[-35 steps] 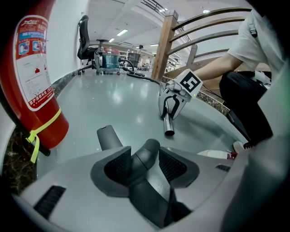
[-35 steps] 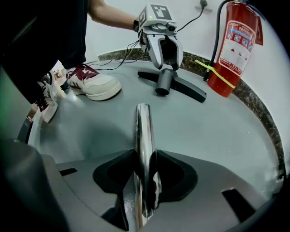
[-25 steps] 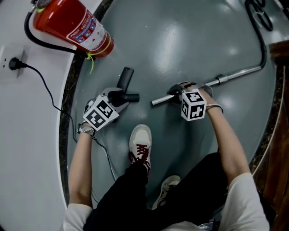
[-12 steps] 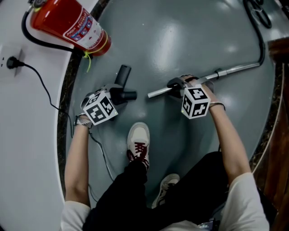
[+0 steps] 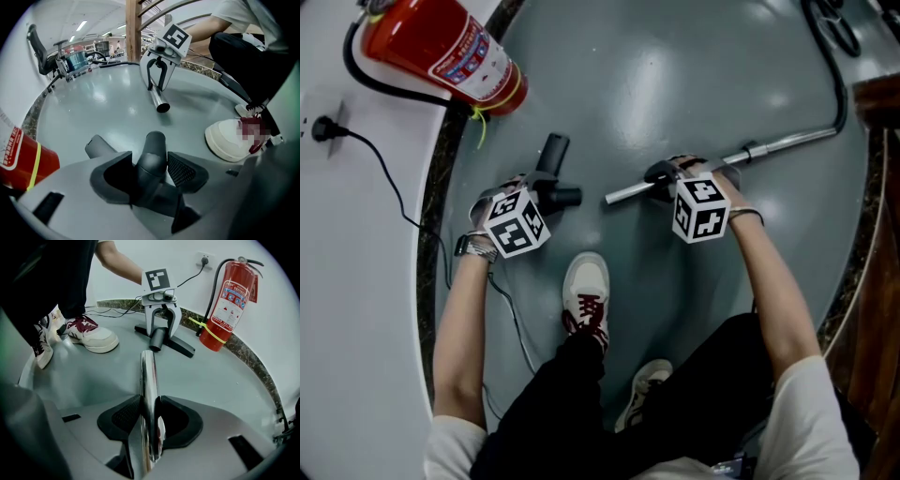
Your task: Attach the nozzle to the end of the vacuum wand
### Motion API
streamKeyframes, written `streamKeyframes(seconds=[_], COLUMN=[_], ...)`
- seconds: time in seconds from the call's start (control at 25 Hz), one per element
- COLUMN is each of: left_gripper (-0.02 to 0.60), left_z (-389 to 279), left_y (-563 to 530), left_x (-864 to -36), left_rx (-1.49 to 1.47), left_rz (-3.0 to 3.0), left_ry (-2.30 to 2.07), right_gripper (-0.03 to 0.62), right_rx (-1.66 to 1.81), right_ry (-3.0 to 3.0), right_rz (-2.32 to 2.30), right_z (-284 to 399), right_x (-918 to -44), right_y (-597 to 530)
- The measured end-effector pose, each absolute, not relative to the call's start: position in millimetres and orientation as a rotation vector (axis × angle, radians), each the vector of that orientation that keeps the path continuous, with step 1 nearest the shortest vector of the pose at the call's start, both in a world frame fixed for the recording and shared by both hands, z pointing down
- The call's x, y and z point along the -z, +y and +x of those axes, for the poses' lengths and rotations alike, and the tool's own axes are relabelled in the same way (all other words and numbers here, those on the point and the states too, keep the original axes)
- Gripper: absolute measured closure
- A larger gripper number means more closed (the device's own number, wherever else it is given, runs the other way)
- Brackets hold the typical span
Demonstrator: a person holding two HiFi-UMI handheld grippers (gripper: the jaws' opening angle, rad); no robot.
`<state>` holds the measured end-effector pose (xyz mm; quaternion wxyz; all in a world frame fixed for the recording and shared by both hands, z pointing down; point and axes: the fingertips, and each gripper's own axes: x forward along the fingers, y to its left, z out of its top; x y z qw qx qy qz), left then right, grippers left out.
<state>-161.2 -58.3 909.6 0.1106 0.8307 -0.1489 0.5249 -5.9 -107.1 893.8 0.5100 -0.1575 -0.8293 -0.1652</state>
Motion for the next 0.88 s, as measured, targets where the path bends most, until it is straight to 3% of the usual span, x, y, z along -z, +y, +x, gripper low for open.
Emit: streamKeyframes(seconds=[0.6, 0.88], left_gripper=[0.364, 0.373], left_z=[-162.8, -156.9], left_y=[-53.5, -56.9], left_x=[-912.9, -907.4], left_rx=[-1.729, -1.623], left_rz=[2.483, 2.476], left_ry=[-0.337, -0.431], right_gripper=[0.445, 0.445], right_rx=[0.415, 0.413], right_ry=[-1.986, -1.993], right_rz=[-0.356, -0.34], right_z=[-10.8, -11.4], right_x=[-883.3, -875.8], right_y=[-116.8, -117.3])
